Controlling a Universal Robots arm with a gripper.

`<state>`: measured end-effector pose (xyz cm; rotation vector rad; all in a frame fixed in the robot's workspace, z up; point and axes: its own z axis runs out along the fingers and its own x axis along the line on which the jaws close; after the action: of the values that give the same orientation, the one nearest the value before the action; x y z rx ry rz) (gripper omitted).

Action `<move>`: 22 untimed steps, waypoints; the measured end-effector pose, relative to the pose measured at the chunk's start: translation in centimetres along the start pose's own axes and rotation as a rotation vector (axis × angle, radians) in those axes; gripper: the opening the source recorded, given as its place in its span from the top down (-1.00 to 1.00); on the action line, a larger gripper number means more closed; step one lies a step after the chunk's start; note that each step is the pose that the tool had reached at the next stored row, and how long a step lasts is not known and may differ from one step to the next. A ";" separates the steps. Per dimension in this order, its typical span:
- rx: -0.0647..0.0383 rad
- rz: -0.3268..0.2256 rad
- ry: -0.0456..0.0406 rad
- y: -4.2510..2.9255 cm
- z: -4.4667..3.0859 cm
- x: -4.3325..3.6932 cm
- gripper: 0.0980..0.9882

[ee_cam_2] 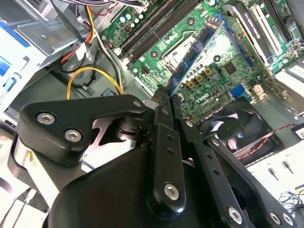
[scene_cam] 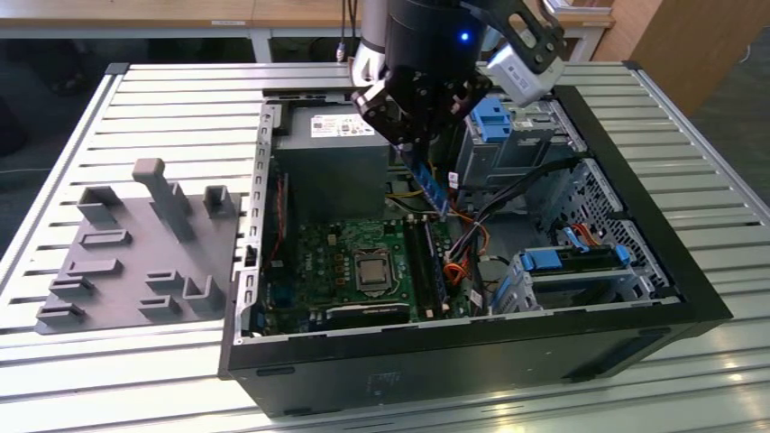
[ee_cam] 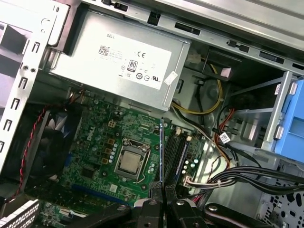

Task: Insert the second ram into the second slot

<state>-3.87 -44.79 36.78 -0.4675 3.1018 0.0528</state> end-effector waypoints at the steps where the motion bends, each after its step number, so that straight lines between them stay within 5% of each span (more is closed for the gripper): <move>1: 0.000 0.005 -0.0002 0.00 0.00 0.00 0.91; 22: 0.001 0.111 -0.0038 -0.02 0.10 0.01 0.91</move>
<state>-3.88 -44.81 36.67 -0.2949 3.1209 0.0527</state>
